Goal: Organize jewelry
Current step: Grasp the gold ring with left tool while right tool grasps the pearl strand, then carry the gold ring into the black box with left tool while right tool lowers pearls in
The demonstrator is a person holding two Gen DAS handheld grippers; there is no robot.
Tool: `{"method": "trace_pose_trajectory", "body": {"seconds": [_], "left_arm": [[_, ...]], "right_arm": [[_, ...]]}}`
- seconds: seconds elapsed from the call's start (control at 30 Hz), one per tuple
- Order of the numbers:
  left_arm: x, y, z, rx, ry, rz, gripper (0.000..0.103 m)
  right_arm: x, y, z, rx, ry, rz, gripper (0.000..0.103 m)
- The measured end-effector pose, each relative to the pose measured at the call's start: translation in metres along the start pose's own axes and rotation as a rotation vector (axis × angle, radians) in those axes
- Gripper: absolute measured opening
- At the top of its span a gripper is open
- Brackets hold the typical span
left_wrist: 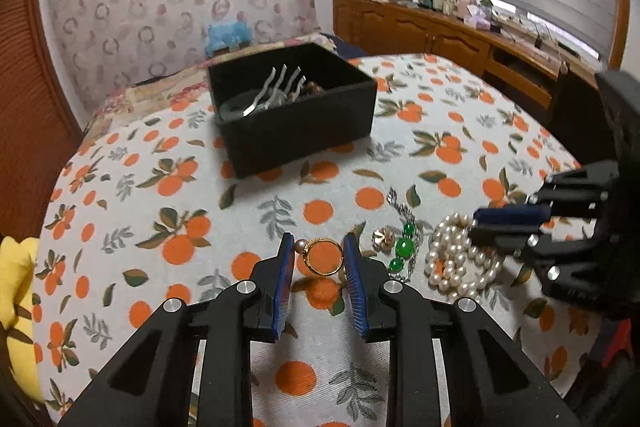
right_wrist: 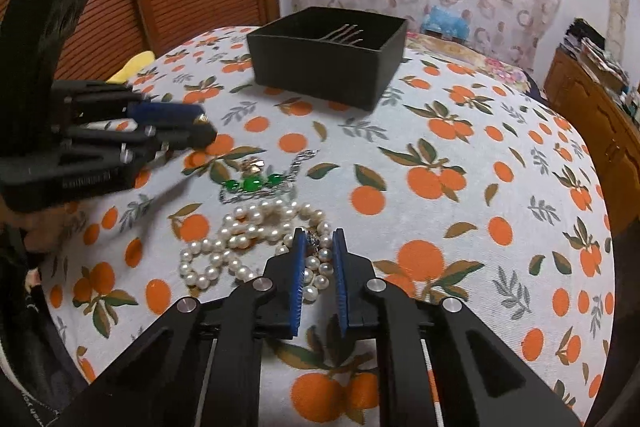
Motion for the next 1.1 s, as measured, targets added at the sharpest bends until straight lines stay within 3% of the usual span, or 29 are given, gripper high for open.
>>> {"method": "trace_pose_trajectory", "body": {"seconds": [0.1,0.57,1.1], "left_arm": [[0.003,0.004,0.008,-0.004,-0.023,0.017,0.024],[0.003,0.004,0.013,-0.009,-0.035,0.026,0.024],[0.026,0.022,0.035,0.007,-0.103,0.060,0.024]], "right_arm": [[0.004,0.004,0.004,0.009,-0.016,0.003,0.009],[0.025,-0.002,0.032,0.001,-0.084,0.001,0.009],[0.085,0.007,0.079,-0.019,-0.212,0.086,0.009]]}}
Point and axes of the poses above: each gripper's, at about its wrist camera, not at the fingertips, and z roughly against the way its jaws point, y to its left, x to its top, the point moved 5 cm from there along -z, roughly the way its jaws point, and after that the axes turned 2 degrees about x, right-handed, at the moved point
